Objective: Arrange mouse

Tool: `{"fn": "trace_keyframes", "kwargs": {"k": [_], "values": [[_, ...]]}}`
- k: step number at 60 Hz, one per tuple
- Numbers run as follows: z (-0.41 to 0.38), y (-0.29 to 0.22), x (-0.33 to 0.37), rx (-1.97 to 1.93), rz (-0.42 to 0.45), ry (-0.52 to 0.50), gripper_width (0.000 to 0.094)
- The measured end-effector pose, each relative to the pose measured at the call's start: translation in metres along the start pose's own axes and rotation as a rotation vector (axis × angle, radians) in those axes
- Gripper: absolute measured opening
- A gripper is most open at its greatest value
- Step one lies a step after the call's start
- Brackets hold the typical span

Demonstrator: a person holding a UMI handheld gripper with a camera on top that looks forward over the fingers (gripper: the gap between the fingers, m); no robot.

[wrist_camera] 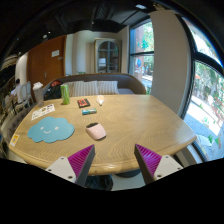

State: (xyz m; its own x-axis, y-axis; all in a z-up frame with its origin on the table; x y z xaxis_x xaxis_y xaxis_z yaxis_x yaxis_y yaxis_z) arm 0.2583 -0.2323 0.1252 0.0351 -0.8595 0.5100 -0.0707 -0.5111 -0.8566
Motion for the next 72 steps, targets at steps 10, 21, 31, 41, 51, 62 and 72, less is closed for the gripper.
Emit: {"fn": "trace_keyframes", "kwargs": {"k": [10,21,31,41,51,62,72], "values": [[-0.023,0.035,-0.029,-0.032,-0.044,-0.072,0.0826],[-0.036,0.033,-0.087,0.037,-0.054,-0.072,0.0821],[-0.041,0.017,-0.135,0.065,-0.069,-0.103,0.0815],[-0.028,-0.004,-0.165,0.047,-0.079,-0.089,0.0823],[-0.014,-0.020,-0.190,-0.026,-0.089,-0.055,0.0824],[-0.007,-0.032,-0.211,-0.053,-0.083,-0.016,0.0751],[-0.006,-0.031,-0.212,-0.098,-0.073,0.055,0.0524]]}}
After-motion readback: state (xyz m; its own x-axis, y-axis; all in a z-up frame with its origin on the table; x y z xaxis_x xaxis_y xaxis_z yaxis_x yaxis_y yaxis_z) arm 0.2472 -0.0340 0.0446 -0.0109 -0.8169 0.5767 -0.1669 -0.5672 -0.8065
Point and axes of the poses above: the point between the fingertips, and its own axes, seen from behind it with the camera up: z to the right, y down, x backward, against the way the camera looks, the point moved 10 cm from there along x, backward, against the way the camera looks, and after that the axes turned 10 degrees about -y, right-handed, at the moved point
